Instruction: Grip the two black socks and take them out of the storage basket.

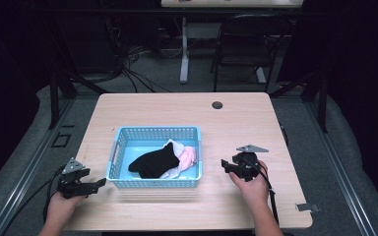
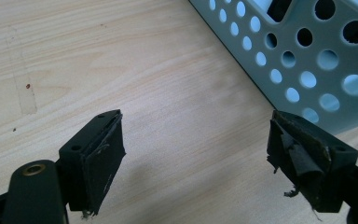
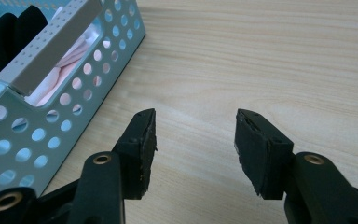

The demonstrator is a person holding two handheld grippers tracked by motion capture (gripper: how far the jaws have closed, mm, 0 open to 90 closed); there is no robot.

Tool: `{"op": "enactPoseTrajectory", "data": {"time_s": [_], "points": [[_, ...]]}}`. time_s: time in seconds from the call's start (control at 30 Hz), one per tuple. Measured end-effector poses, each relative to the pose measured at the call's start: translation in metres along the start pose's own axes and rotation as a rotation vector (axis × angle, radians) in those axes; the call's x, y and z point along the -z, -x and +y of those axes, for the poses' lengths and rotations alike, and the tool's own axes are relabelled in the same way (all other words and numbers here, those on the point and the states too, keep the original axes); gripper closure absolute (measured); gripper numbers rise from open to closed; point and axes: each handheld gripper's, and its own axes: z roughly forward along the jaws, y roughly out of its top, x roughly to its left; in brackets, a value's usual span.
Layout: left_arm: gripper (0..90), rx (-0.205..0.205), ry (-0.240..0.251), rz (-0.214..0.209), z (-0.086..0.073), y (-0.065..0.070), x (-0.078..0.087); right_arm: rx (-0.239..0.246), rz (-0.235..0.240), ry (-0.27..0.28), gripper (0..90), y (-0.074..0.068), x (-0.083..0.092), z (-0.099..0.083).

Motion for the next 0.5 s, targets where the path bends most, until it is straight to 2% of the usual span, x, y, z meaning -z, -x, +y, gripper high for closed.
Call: {"op": "enactPoseTrajectory", "data": {"time_s": [0.5], "points": [[18.8, 0.000, 0.007, -0.002, 0.0012, -0.0008, -0.0009, 0.022, 0.014, -0.030, 48.1, -0.0050, -0.0025, -0.0021]]}}
